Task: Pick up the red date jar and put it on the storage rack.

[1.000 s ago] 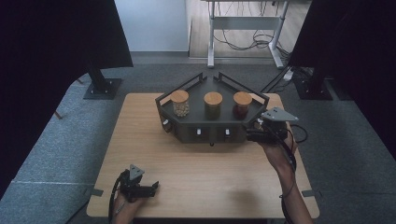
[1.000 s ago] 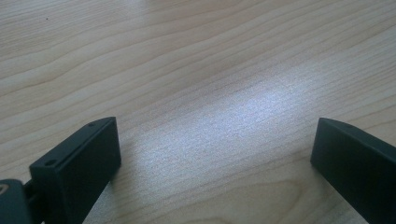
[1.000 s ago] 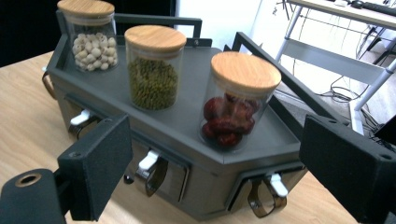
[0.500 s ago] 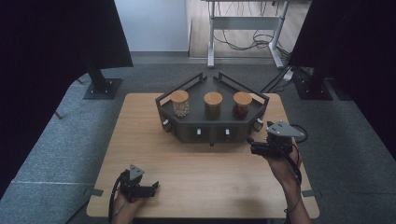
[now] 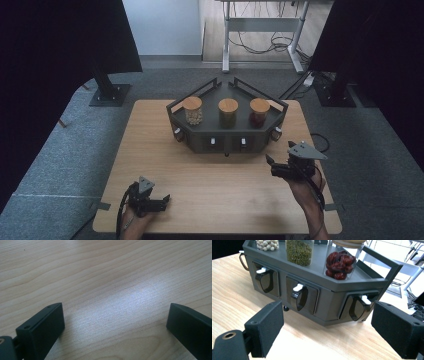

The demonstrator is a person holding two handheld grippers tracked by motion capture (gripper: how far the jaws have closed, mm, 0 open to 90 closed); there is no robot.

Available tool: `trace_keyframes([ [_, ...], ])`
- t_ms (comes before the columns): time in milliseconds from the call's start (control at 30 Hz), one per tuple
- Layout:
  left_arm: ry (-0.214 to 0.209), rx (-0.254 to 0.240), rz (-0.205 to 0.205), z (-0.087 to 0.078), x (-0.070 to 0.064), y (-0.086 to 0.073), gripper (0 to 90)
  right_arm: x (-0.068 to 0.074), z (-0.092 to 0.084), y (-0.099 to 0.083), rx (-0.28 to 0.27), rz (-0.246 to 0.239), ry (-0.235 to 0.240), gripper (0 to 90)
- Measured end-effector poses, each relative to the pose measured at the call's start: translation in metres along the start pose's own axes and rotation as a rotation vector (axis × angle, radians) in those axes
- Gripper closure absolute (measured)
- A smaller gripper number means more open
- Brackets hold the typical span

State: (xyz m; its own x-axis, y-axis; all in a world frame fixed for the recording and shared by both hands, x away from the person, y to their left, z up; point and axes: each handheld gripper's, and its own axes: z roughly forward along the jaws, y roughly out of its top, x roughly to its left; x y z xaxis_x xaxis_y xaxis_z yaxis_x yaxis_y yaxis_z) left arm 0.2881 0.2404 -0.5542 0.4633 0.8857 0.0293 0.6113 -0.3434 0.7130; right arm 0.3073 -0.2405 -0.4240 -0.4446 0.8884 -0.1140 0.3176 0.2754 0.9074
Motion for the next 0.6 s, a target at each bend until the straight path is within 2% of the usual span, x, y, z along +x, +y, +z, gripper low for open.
trace_keyframes([
  [267, 0.0, -0.001, -0.001, 0.0, 0.0, 0.0, 1.4, 0.005, 0.001, -0.018, 0.025, -0.019, -0.011, 10.1],
  [600, 0.0, -0.001, -0.001, 0.0, 0.0, 0.0, 1.4, 0.009, 0.009, -0.041, 0.045, -0.007, -0.007, 10.2],
])
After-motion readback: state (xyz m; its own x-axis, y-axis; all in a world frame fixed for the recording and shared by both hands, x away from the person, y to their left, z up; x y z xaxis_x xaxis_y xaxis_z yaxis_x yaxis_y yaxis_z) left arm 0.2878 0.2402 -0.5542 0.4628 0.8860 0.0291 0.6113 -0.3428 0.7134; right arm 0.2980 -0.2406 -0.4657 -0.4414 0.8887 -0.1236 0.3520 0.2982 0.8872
